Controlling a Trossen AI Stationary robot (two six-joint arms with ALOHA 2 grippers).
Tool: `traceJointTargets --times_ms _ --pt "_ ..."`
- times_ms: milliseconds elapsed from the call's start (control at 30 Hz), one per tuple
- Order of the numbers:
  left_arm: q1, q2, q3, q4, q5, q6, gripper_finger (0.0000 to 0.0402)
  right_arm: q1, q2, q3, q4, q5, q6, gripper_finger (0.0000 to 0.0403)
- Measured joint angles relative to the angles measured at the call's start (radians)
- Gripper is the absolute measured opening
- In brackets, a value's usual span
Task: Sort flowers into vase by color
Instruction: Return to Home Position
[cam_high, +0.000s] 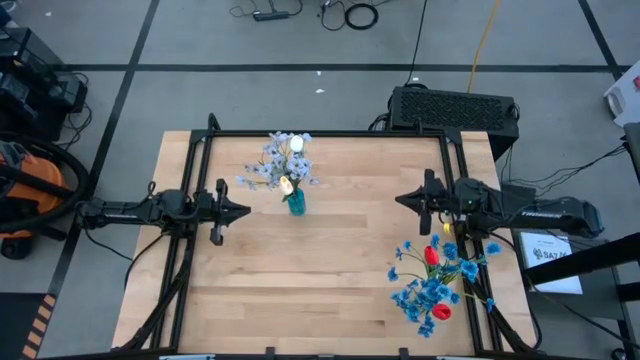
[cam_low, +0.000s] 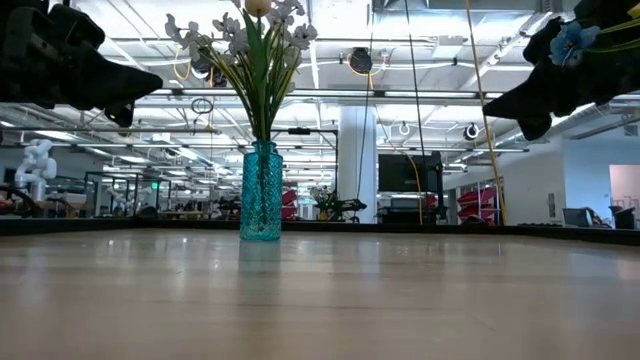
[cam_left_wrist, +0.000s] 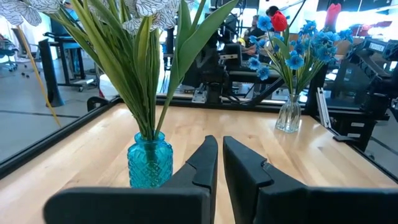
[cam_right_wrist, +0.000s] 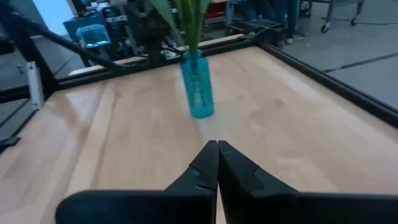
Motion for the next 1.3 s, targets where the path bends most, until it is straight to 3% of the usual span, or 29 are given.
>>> traceJointTargets --times_ms 300,667,800,933,1300 --pt "0.000 0.000 0.000 0.000 -0.001 0.000 0.0034 0.134 -0.078 -0.016 -0.076 0.066 -0.027 0.0000" --pt "0.000 0.000 0.000 0.000 -0.001 0.000 0.0034 0.151 -0.328 -0.017 -0.249 0.133 -0.126 0.0000" --pt "0.000 0.000 -0.001 0.001 -0.001 0.000 0.0034 0.151 -0.347 -0.061 -0.191 0.143 -0.155 0.0000" --pt "0.000 0.002 -0.001 0.001 -0.002 0.000 0.0034 0.150 -0.348 -0.201 0.127 0.061 -0.131 0.0000" --pt "0.000 0.003 -0.001 0.006 -0.002 0.000 0.0034 0.149 -0.329 -0.200 0.111 0.018 -0.169 0.0000"
